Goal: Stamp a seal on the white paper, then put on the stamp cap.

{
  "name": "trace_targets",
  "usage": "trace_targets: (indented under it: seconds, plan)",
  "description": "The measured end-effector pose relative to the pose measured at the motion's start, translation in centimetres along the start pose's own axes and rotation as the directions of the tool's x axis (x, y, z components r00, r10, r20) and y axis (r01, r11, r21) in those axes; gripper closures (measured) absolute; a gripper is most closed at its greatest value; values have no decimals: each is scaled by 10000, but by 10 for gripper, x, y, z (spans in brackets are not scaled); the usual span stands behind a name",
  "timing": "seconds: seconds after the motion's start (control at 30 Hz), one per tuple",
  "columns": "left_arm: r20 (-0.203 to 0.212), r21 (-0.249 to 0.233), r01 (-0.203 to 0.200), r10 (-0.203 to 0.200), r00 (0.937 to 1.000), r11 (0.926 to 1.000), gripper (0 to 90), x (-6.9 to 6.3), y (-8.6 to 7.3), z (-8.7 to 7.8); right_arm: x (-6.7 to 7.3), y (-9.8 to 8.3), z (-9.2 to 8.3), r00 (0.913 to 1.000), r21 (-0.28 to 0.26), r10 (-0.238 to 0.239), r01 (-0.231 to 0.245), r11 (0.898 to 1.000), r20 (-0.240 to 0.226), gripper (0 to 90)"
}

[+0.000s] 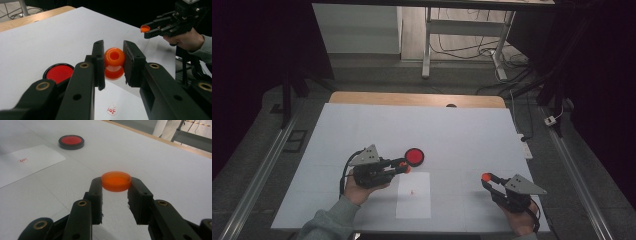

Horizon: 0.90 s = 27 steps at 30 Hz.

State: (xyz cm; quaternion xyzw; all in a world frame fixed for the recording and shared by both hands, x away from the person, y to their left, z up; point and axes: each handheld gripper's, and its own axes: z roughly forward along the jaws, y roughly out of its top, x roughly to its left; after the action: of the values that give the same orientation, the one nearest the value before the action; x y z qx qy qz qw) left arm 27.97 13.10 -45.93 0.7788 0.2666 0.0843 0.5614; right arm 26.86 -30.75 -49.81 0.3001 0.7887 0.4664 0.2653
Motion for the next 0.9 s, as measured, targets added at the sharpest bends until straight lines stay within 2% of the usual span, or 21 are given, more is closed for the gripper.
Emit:
trace_targets:
  seconds: [0.9]
  plan:
    - [-10, 127, -53, 53, 10000, 9999, 721, 0, 1, 4, 1, 1, 1, 10000, -44, -43, 43, 10000, -57, 647]
